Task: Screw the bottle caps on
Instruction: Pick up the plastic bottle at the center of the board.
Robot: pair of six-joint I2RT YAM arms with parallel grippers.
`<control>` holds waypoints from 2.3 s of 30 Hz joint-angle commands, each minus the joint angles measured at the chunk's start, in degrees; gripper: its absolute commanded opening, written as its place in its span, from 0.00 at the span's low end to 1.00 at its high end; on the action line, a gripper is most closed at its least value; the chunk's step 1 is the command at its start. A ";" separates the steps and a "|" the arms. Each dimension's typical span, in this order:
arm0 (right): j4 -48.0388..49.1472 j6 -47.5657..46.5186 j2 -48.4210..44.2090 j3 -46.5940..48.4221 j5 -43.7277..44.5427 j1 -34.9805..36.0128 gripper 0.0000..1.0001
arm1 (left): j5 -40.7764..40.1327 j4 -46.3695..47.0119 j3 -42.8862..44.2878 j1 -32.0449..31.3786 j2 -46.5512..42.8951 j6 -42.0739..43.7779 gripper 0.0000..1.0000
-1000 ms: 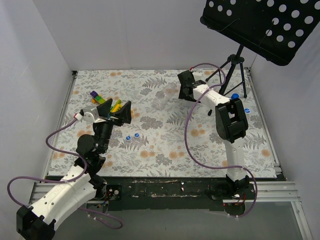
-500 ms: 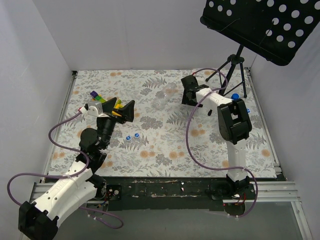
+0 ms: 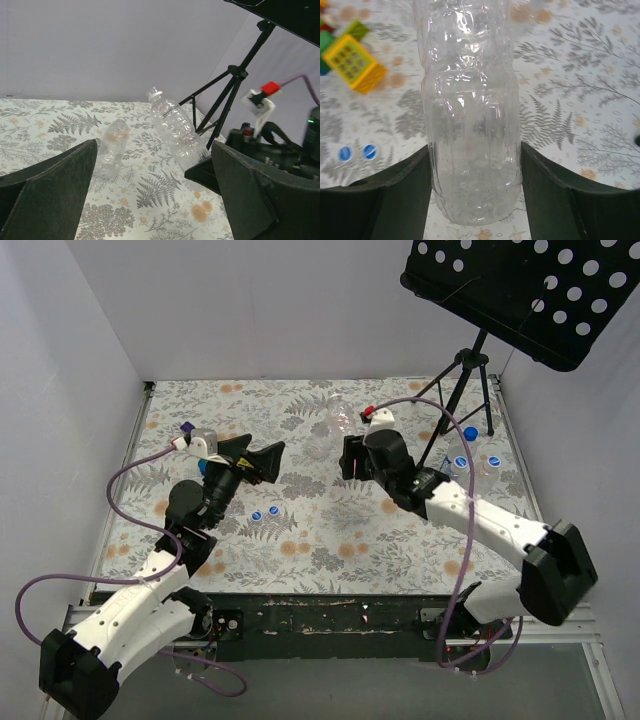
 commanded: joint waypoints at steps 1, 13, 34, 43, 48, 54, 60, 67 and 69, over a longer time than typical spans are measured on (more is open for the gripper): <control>17.18 -5.86 -9.53 -7.76 -3.96 5.51 0.59 | 4.11 -0.60 2.40 0.34 0.05 -3.19 0.98; 45.14 -8.60 -20.44 -26.31 3.40 19.66 0.63 | 17.48 11.79 -2.26 0.08 6.37 -11.10 0.98; 63.42 -15.97 -11.14 -29.23 21.69 31.89 0.63 | 17.23 17.34 -5.07 -4.23 9.90 -17.17 0.98; 65.99 -20.11 -7.97 -27.47 23.37 34.35 0.63 | 14.93 15.58 -4.99 -4.23 9.28 -18.58 0.94; 66.51 -20.90 -6.56 -26.77 23.64 35.23 0.63 | 16.34 16.28 -4.99 -4.23 9.63 -19.11 0.90; 66.69 -20.55 -6.03 -26.50 23.37 35.76 0.65 | 17.22 16.72 -5.16 -4.32 8.84 -18.05 0.71; 66.34 -19.94 -6.73 -26.68 23.46 35.76 0.71 | 16.95 16.46 -5.08 -4.23 8.05 -17.09 0.56; 65.90 -20.37 -8.49 -27.73 22.14 35.76 0.80 | 9.15 5.76 -0.69 -4.23 4.89 -8.93 0.47; 63.19 -20.90 -8.84 -27.03 21.44 35.58 0.82 | 3.28 1.18 0.98 -4.23 3.66 -4.63 0.47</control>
